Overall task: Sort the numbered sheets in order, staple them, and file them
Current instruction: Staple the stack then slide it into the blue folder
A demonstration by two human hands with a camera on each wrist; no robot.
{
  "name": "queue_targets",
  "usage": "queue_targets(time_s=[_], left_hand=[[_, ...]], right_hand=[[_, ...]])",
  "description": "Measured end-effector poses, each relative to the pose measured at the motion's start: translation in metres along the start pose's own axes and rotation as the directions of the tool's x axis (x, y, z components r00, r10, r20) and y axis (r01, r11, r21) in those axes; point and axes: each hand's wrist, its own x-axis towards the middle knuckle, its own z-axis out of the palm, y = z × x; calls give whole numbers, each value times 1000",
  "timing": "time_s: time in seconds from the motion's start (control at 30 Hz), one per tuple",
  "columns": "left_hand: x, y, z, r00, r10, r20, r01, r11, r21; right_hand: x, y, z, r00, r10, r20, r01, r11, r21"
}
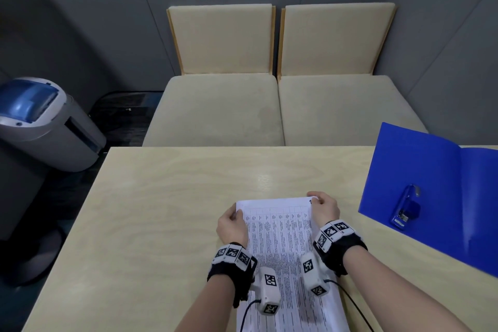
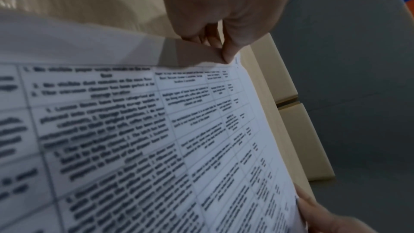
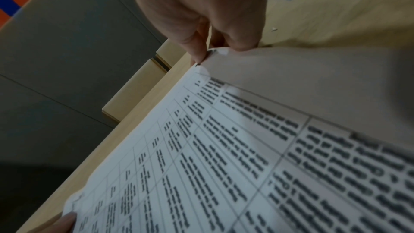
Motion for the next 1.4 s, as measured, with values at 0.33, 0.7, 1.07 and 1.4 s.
queue_targets(time_s=[0.33,0.7,1.07,1.4], left_hand=[[6,0,3,994,-103,-31,101,993,-54],[5,-2,3,998,-46,-32,45,999,-28],[5,-1,-8,997,-26,67,30,998,-47],[14,-4,-18,981,-22,193,41,995,-94]], right_hand=[[17,-9,-32,995,-96,-10,90,956,-279],[86,20,-171,899,243,-365,-366,874,-319],[6,-34,-106,879,206,430,-472,503,724],[-40,-73,13,748,248,615,-662,349,664]])
